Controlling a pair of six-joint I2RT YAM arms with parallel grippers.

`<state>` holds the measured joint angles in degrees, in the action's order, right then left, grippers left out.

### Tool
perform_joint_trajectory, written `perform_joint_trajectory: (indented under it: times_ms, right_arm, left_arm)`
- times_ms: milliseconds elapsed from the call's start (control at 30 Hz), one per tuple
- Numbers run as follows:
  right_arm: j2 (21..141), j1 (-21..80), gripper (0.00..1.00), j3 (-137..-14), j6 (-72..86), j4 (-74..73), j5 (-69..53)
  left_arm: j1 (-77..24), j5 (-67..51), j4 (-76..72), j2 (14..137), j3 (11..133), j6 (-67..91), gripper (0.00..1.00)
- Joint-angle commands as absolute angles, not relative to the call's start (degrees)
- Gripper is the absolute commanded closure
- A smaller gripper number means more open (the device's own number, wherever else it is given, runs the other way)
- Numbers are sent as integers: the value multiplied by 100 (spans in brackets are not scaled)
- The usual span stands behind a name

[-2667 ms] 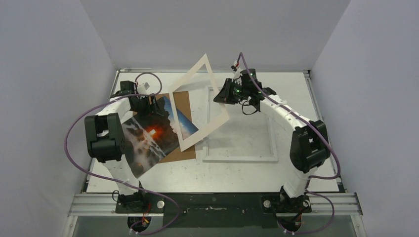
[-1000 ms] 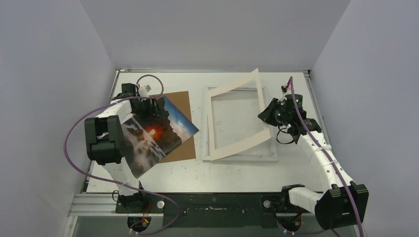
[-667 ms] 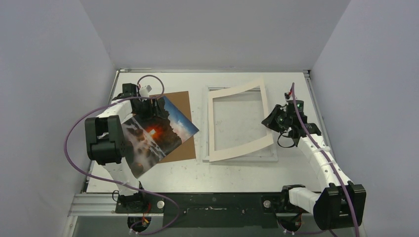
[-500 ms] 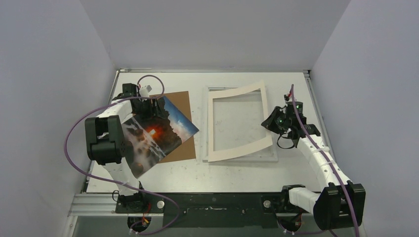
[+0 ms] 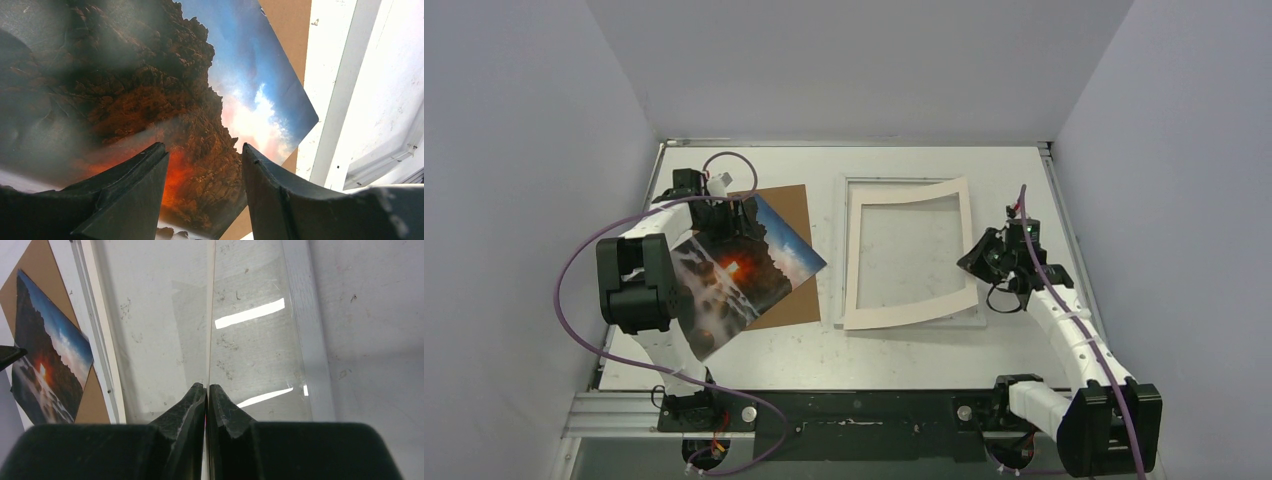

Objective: Put the photo into the frame

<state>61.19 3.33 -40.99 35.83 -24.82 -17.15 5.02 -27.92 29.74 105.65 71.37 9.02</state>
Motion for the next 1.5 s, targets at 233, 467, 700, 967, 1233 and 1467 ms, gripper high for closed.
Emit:
perform_joint_trajectory:
  times_ms: [233,467,700,967,1233,1467]
  right_arm:
    - [6577,274,90,-4432,3384,-1925,-1835]
    - [6847,230,90,-4485,3460,-1653,-1816]
    - [6941,164,91,-4552,3521,-1534,-1689]
    - [7062,158,91,-4395,3656,-1239,-1798]
    - [7136,154,91,-4400,3518,-1089,-1863]
    - [7171,156,90,-4236,3618,-905,-1916]
  left_arm:
    - [483,-2945,2822,10411,7185,958,46]
    - [483,-2994,2769,10414,7122,977,46]
    - [480,-2992,2778,10459,7068,940,46]
    - [482,-3005,2764,10494,7053,958,46]
    - [482,-3018,2751,10525,7071,984,47]
    - [483,-3007,2769,10521,7062,976,47]
